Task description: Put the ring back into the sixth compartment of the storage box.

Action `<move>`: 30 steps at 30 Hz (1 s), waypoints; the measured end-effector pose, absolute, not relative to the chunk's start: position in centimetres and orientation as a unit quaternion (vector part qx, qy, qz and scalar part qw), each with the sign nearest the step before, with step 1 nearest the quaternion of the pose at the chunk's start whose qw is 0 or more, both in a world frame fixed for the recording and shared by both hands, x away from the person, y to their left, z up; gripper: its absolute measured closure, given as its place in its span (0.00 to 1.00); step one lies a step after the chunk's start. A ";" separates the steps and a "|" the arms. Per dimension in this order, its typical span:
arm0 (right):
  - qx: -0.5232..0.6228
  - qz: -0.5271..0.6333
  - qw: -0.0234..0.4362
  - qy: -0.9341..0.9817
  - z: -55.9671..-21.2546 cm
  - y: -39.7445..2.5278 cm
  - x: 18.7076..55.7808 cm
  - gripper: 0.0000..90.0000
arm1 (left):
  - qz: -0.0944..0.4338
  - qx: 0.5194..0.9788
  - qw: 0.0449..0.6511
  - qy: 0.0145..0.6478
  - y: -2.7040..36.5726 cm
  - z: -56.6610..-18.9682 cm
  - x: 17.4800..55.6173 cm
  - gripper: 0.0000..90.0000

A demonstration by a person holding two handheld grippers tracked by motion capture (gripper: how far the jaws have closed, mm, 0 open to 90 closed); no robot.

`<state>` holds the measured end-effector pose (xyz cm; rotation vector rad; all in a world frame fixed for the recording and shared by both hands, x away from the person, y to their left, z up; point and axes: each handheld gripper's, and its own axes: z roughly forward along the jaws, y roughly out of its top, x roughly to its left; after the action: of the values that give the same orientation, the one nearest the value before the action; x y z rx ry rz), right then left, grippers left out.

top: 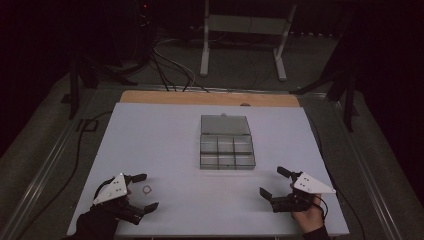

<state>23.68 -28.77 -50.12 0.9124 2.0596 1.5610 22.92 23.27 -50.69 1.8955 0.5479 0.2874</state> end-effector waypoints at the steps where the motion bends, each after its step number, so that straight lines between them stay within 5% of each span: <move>1: 0.327 0.558 0.198 0.736 -50.1 -28.8 23.7 0.00 | 0.121 0.799 0.543 0.230 23.2 -50.7 22.9 0.01; 30: 0.326 0.566 0.206 0.729 -49.8 -28.8 23.5 0.00 | 0.117 0.804 0.545 0.207 22.5 -49.6 22.5 0.01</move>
<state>23.45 -28.78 -49.77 0.9074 2.0304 1.5775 22.52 22.54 -49.60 1.9061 0.4917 0.2774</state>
